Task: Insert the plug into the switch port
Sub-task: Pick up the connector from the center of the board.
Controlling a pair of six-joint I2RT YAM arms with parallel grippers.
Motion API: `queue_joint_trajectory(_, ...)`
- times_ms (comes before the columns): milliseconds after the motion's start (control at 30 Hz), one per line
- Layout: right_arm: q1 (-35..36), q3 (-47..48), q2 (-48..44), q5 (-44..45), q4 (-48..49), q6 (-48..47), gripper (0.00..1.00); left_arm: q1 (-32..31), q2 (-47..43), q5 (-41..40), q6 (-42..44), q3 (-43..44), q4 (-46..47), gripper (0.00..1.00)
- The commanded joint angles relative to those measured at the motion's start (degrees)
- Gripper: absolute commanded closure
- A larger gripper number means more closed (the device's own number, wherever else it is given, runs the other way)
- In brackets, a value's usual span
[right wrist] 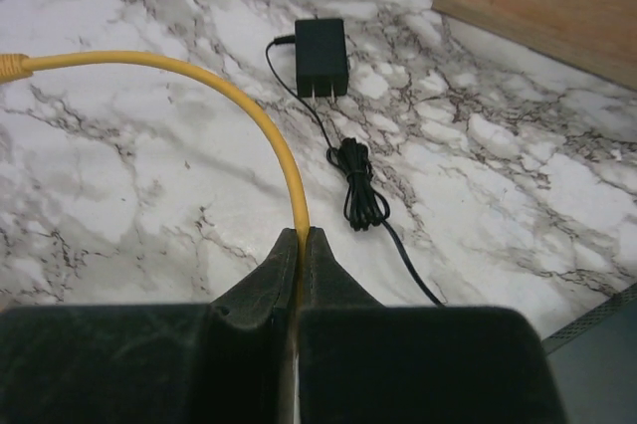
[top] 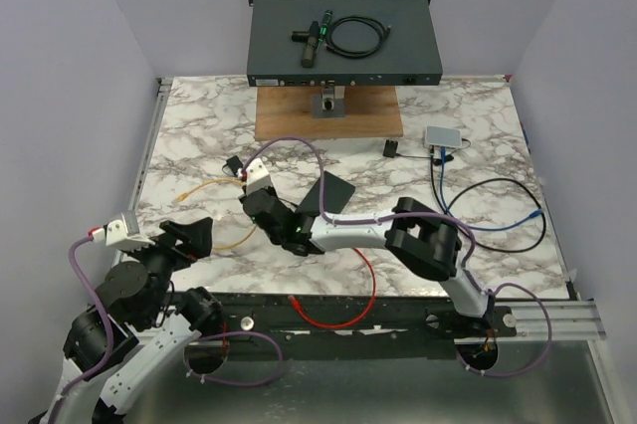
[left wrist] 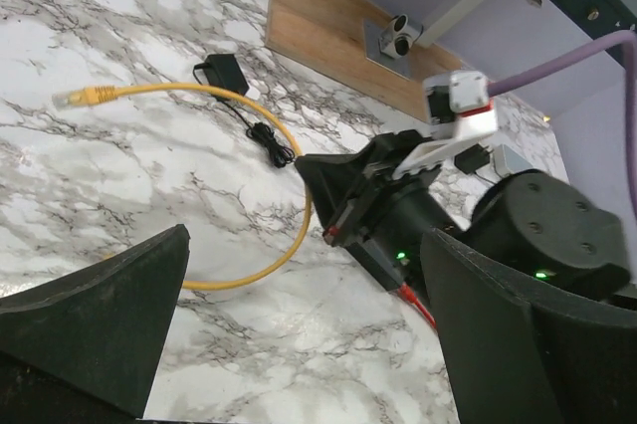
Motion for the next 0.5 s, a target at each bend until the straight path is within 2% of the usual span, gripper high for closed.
queue_joint_trajectory(0, 0.39, -3.96, -5.82, 2.00, 5.37, -1.72, 0.99, 0.25, -7.15, -0.94, 1.10, 1.25, -0.13, 0.02)
queue_joint_trajectory(467, 0.36, -18.54, -21.42, 9.08, 10.86, -6.72, 0.99, 0.12, -3.21, 4.06, 2.53, -1.43, 5.61, 0.02)
